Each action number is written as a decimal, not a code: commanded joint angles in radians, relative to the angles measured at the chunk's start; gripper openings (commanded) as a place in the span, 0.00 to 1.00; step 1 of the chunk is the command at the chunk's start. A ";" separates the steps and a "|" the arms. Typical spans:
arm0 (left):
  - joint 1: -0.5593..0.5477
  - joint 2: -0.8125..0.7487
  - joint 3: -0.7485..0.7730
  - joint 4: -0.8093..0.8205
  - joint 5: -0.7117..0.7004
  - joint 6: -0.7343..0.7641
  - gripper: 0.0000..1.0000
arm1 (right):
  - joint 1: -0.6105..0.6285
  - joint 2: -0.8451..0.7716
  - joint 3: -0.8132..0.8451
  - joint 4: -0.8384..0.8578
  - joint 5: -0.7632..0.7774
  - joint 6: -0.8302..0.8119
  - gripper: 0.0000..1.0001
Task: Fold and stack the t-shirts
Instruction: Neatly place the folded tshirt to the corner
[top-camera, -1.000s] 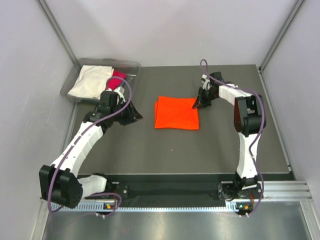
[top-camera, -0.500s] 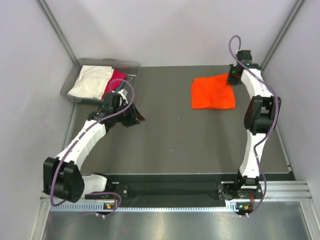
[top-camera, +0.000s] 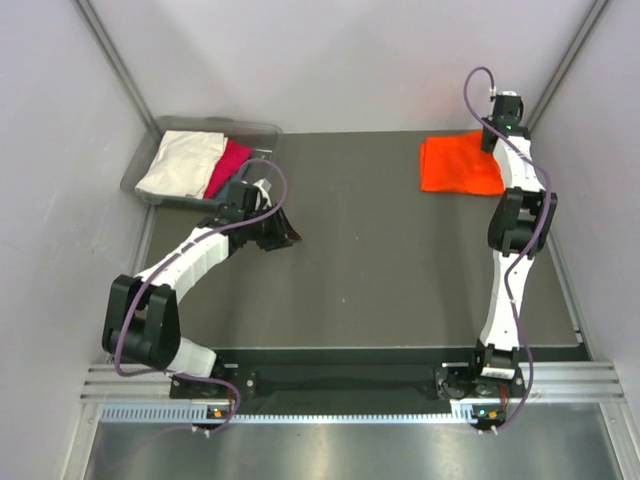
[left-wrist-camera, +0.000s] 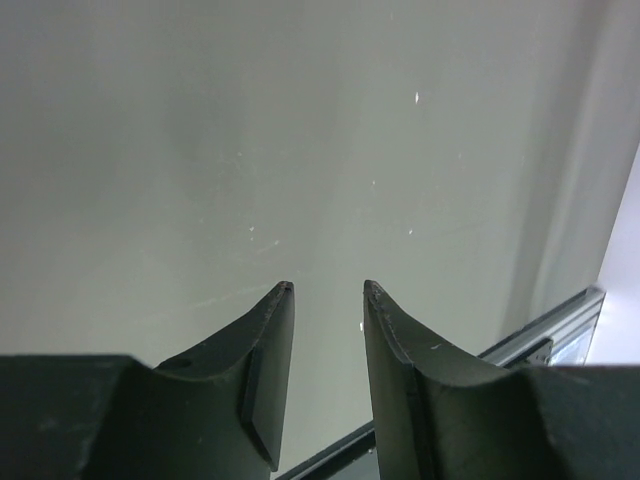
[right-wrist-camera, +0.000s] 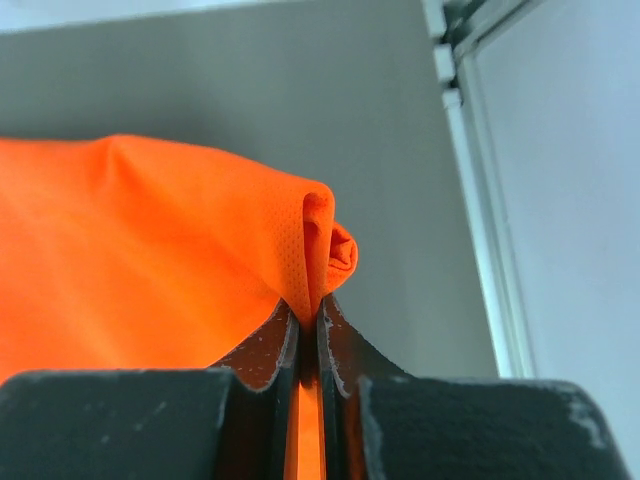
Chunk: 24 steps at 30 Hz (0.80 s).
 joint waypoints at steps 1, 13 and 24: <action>-0.024 0.043 0.051 0.064 0.027 0.009 0.39 | -0.020 0.036 0.125 0.123 0.064 -0.060 0.00; -0.079 0.217 0.179 0.013 0.033 0.055 0.38 | -0.036 0.071 0.048 0.344 -0.034 -0.212 0.00; -0.093 0.261 0.238 -0.052 0.009 0.077 0.37 | -0.050 0.110 0.073 0.364 -0.012 -0.204 0.29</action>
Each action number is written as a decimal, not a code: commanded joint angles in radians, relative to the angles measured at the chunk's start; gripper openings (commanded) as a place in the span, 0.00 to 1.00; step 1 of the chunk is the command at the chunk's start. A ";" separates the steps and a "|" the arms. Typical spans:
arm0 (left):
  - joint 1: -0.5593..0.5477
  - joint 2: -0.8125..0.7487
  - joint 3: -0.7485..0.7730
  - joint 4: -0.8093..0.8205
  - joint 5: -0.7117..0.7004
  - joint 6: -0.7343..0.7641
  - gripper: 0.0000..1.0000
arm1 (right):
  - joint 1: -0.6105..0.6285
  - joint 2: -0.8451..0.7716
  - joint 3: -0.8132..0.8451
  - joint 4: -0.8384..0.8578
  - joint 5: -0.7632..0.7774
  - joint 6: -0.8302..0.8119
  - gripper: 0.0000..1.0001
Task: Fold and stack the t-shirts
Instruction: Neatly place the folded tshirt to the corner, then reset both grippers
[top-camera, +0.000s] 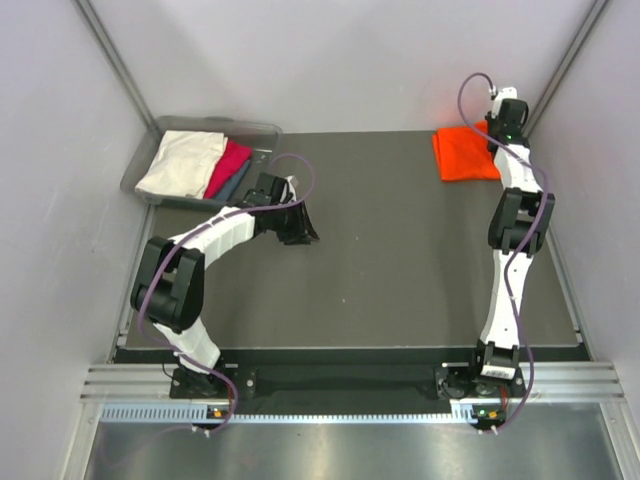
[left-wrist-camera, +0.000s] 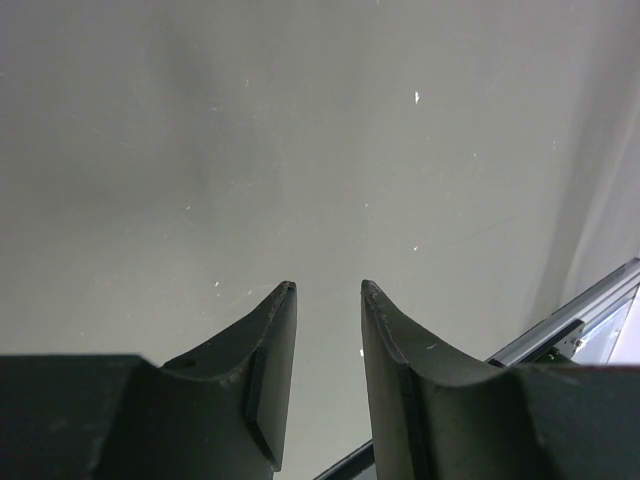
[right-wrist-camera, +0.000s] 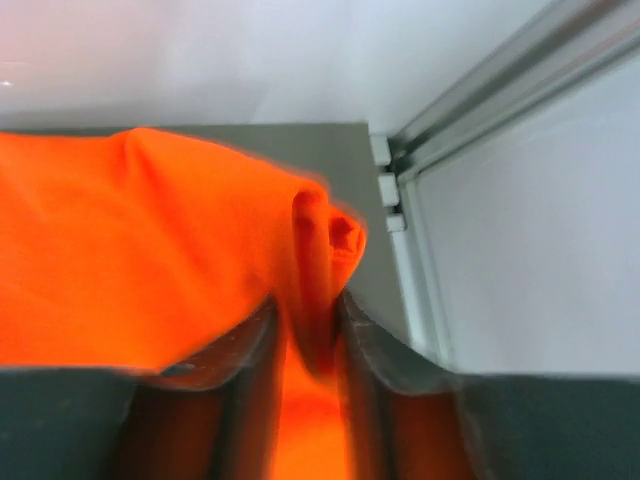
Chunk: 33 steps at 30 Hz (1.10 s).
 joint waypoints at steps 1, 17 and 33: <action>-0.002 -0.011 0.053 -0.027 -0.007 0.025 0.37 | -0.013 -0.005 0.043 0.052 0.044 -0.014 0.40; -0.021 -0.451 -0.204 -0.078 0.009 -0.126 0.43 | 0.097 -0.536 -0.315 -0.319 0.253 0.275 1.00; -0.018 -1.155 -0.939 0.269 0.155 -0.629 0.50 | 0.475 -1.499 -1.628 -0.207 -0.396 0.851 1.00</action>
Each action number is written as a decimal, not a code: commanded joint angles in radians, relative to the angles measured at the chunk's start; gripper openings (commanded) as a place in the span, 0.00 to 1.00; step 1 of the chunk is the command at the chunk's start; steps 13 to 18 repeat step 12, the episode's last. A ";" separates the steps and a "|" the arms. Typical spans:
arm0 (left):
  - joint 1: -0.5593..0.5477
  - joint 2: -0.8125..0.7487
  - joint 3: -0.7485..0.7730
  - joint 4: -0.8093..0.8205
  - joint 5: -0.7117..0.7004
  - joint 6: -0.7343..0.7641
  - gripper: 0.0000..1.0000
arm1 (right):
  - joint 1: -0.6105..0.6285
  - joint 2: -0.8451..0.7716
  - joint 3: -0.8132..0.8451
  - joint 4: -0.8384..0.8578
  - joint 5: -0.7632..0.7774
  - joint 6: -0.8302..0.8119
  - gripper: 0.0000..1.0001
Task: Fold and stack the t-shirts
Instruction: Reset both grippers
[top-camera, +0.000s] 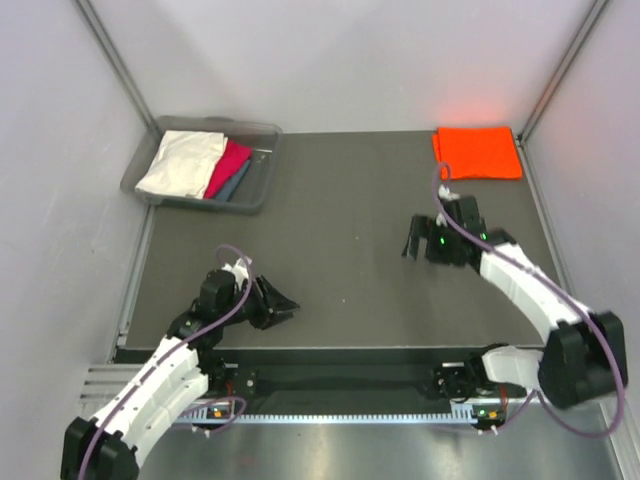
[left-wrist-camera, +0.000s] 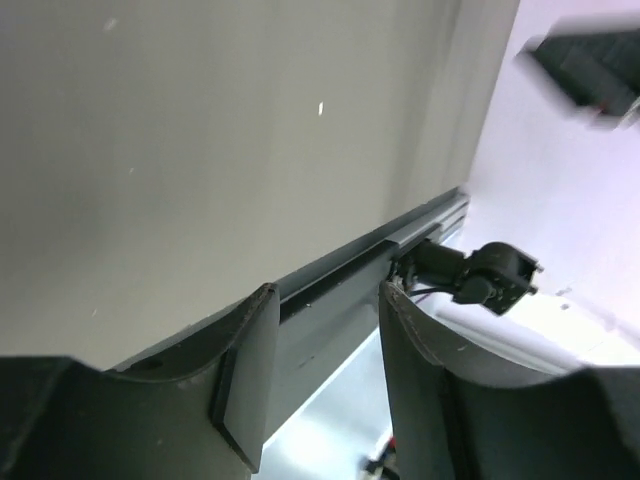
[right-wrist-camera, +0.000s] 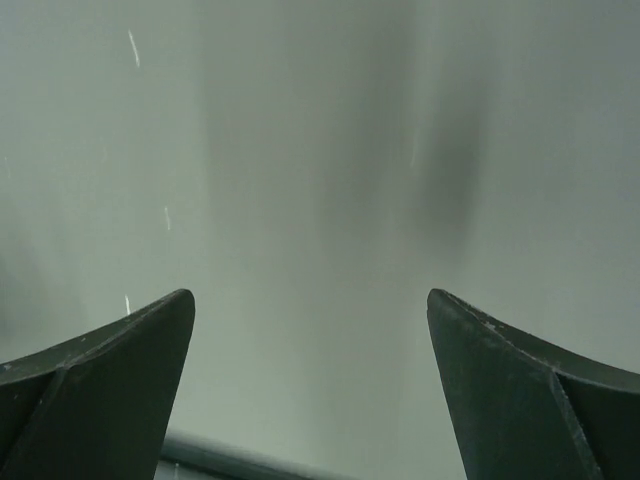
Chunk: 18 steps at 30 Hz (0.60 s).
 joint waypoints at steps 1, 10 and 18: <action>0.001 -0.102 -0.071 0.185 0.023 -0.164 0.50 | 0.010 -0.220 -0.225 0.146 -0.199 0.218 1.00; 0.001 -0.385 -0.339 0.383 0.078 -0.431 0.51 | 0.013 -0.625 -0.631 0.292 -0.392 0.414 1.00; 0.001 -0.461 -0.388 0.464 0.088 -0.496 0.53 | 0.015 -0.751 -0.701 0.331 -0.470 0.458 1.00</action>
